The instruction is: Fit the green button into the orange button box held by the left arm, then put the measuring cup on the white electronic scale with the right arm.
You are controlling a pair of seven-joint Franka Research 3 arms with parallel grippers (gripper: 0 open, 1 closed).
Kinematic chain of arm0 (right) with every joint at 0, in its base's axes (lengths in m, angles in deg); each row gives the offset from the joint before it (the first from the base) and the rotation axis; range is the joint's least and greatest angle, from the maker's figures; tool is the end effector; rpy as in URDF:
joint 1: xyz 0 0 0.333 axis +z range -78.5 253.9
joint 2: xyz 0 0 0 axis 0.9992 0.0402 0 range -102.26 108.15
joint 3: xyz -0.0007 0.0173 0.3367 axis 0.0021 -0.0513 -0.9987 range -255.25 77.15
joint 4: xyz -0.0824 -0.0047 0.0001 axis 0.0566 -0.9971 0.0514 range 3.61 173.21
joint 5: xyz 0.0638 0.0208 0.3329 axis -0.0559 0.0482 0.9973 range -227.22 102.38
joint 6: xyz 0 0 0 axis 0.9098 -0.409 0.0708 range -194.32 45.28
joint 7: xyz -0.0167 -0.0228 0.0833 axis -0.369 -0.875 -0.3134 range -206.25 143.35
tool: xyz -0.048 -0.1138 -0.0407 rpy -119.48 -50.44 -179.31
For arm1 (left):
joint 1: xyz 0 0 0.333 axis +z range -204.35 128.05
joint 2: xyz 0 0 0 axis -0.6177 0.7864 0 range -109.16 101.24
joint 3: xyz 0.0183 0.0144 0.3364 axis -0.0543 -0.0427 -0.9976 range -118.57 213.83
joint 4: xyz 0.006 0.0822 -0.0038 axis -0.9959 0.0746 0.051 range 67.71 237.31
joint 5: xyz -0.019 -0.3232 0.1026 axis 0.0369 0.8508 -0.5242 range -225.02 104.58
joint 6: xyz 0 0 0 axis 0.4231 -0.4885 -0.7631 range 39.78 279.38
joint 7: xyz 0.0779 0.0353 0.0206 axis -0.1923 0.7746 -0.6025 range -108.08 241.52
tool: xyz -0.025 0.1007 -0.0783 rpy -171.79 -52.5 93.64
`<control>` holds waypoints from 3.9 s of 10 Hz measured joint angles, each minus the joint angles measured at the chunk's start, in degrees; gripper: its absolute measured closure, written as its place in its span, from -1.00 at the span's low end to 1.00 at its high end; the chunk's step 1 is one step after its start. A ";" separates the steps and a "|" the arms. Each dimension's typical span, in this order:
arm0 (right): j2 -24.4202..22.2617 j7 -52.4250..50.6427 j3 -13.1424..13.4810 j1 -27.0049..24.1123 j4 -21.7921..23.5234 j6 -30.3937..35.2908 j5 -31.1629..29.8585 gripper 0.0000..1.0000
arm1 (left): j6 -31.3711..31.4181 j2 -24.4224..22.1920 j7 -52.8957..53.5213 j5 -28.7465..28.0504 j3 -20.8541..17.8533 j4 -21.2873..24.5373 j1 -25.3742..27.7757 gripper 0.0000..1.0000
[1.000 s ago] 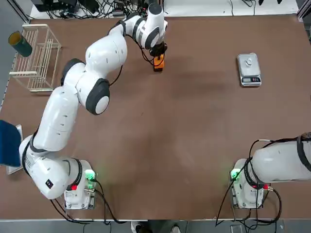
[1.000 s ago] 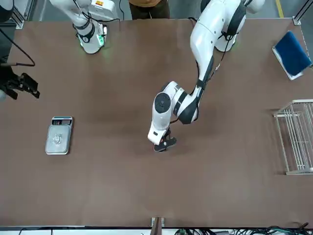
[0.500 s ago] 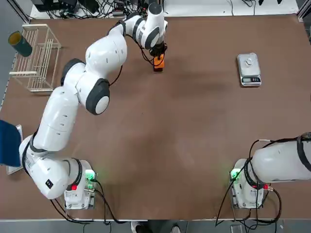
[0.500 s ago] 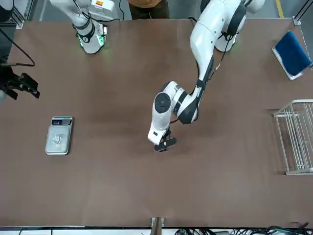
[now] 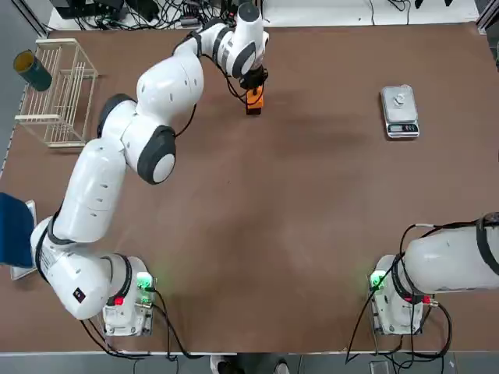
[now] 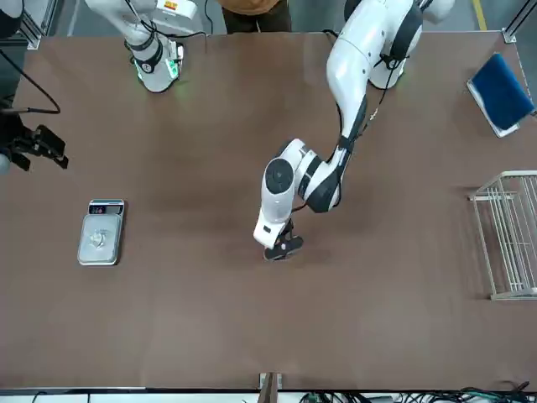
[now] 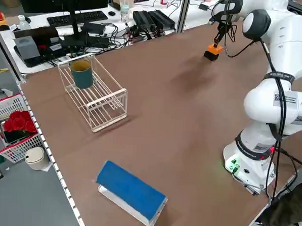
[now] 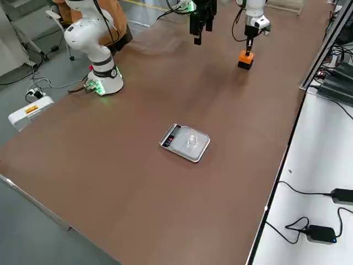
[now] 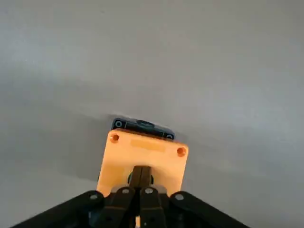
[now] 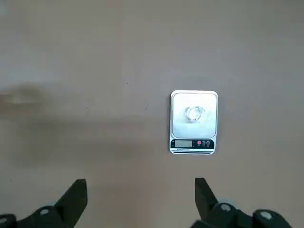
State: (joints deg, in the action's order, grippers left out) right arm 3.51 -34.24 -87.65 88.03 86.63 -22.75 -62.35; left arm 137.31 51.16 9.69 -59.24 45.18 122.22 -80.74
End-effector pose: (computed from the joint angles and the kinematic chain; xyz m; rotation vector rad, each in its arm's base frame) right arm 0.5102 -0.0093 0.6248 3.1397 0.0472 0.0806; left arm 0.5711 -0.4979 0.2670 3.0365 0.4324 0.1362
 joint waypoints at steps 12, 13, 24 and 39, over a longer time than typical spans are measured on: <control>0.00 0.01 -0.02 0.00 0.00 0.00 0.00 -1.00 | -0.73 -0.15 0.00 0.00 -0.08 -0.07 0.24 0.98; 0.00 0.01 -0.03 0.01 0.00 0.00 0.00 -1.00 | -0.74 -0.15 0.00 0.00 -0.08 -0.07 0.24 0.98; 0.00 0.01 -0.03 0.01 0.00 0.02 0.00 -1.00 | -1.45 -0.23 0.00 0.00 -0.09 -0.27 0.36 0.98; 0.00 0.01 0.05 -0.04 -0.03 -0.08 0.00 -1.00 | -15.65 -13.36 4.38 -0.15 -0.67 -1.24 9.57 0.79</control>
State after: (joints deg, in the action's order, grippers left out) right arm 3.51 -34.23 -87.60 87.98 86.60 -22.82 -62.35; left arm 121.66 37.80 14.07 -59.39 44.52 120.98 -71.17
